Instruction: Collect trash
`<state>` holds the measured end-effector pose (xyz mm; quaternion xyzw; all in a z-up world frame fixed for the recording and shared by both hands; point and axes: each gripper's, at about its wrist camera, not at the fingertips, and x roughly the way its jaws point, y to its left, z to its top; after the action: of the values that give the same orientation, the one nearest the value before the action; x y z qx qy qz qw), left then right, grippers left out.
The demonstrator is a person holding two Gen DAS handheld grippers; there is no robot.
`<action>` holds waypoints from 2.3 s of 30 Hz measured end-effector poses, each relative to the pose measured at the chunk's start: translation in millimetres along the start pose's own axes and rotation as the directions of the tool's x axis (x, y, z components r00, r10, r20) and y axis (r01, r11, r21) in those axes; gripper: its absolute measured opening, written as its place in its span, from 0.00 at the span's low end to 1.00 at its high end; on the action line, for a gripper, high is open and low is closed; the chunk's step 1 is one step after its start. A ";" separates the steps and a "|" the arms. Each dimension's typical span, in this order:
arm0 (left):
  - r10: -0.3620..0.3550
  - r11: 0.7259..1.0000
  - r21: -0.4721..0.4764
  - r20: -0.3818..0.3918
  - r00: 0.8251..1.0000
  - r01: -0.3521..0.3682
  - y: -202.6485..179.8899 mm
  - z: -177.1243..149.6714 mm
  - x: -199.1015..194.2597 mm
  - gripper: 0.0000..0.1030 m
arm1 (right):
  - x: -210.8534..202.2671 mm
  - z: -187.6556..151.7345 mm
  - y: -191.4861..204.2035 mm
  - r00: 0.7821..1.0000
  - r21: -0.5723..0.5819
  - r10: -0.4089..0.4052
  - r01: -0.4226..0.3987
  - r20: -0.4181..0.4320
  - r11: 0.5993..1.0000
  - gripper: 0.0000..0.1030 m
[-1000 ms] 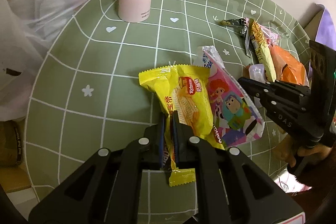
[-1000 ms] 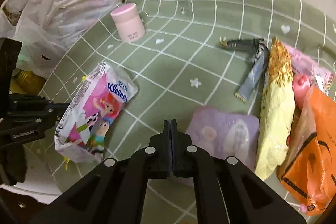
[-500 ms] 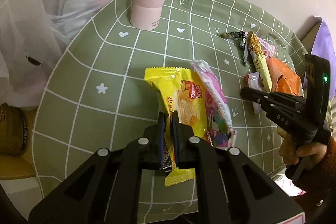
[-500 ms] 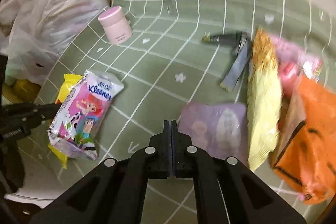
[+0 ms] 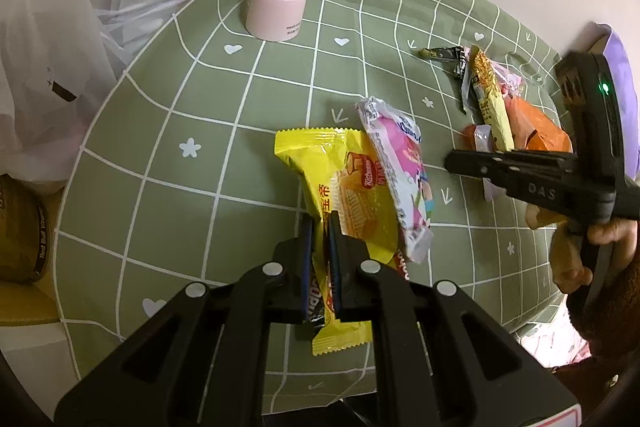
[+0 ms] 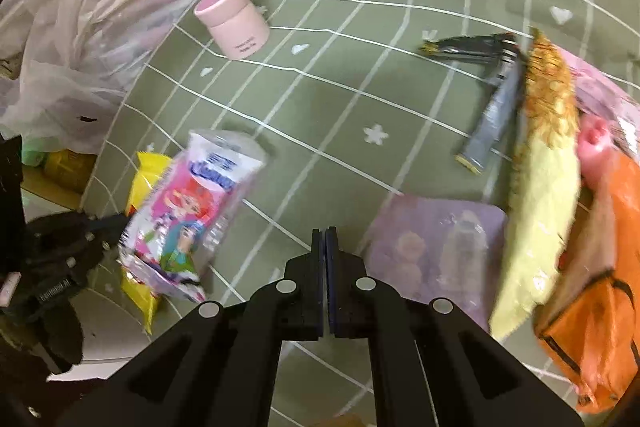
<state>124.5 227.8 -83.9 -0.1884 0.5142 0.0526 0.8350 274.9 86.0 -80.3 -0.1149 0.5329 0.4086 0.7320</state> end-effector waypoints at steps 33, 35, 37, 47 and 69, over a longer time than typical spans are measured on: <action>-0.110 0.987 0.113 -0.033 0.993 0.113 -64.8 36.0 38.3 0.07 | -63.4 13.5 -136.1 0.942 0.149 -0.220 0.187 0.253 0.971 0.04; -0.109 0.987 0.116 -0.034 0.993 0.113 -64.6 39.2 40.7 0.07 | -56.7 16.8 -137.0 0.958 0.132 -0.180 0.153 0.221 0.979 0.04; -0.112 0.986 0.119 -0.036 0.993 0.116 -66.0 41.5 43.3 0.07 | -36.9 18.6 -132.1 0.973 0.085 -0.181 0.170 0.142 0.982 0.04; -0.106 0.989 0.101 -0.030 0.994 0.109 -58.6 43.3 42.0 0.07 | -76.1 22.4 -100.0 0.916 -0.015 -0.249 0.267 0.315 0.964 0.04; -0.094 0.992 0.080 -0.021 0.995 0.096 -55.7 44.1 46.1 0.07 | -79.6 11.9 -82.2 0.909 -0.027 -0.183 0.208 0.374 0.978 0.04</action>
<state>198.6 187.8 -92.3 -0.1793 0.5138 -0.0096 0.8389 334.5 2.7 -27.8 -0.1129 0.3576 0.3648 0.8523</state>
